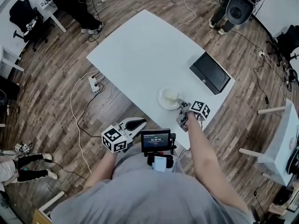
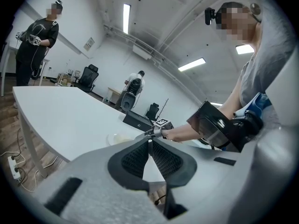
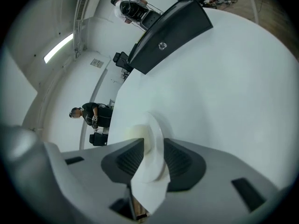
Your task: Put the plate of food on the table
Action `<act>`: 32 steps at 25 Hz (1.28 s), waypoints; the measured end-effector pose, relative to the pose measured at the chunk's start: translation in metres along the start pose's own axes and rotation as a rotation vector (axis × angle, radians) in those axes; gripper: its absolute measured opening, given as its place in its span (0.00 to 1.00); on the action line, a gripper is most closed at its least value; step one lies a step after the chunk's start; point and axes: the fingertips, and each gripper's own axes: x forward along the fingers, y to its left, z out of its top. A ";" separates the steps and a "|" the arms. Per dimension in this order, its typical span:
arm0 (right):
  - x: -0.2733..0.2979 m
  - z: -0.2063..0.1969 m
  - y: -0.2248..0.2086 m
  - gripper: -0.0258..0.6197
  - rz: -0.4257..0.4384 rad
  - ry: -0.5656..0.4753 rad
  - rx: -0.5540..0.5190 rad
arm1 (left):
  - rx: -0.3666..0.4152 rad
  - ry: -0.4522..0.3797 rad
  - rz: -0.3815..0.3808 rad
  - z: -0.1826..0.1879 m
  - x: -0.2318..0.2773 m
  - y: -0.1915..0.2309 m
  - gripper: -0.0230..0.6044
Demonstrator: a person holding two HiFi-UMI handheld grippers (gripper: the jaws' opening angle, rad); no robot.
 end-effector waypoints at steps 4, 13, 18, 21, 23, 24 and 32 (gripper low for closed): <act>-0.006 0.005 -0.004 0.21 -0.062 -0.016 -0.039 | 0.005 -0.004 -0.005 0.002 -0.002 0.001 0.09; -0.024 0.001 0.015 0.21 -0.009 -0.024 -0.157 | 0.030 -0.018 -0.039 0.008 0.001 -0.003 0.09; -0.053 -0.014 0.055 0.21 0.082 -0.063 -0.455 | 0.037 -0.010 -0.077 0.012 0.001 -0.007 0.09; -0.077 -0.031 0.079 0.21 0.185 -0.125 -0.622 | 0.037 0.004 -0.103 0.010 0.002 -0.010 0.09; -0.093 -0.043 0.091 0.21 0.250 -0.165 -0.699 | 0.039 0.015 -0.115 0.007 0.003 -0.012 0.09; -0.101 -0.050 0.094 0.21 0.274 -0.179 -0.728 | 0.043 0.022 -0.120 0.005 0.004 -0.013 0.09; -0.145 -0.094 0.102 0.21 0.324 -0.264 -0.823 | 0.074 0.058 -0.153 -0.001 -0.001 -0.023 0.09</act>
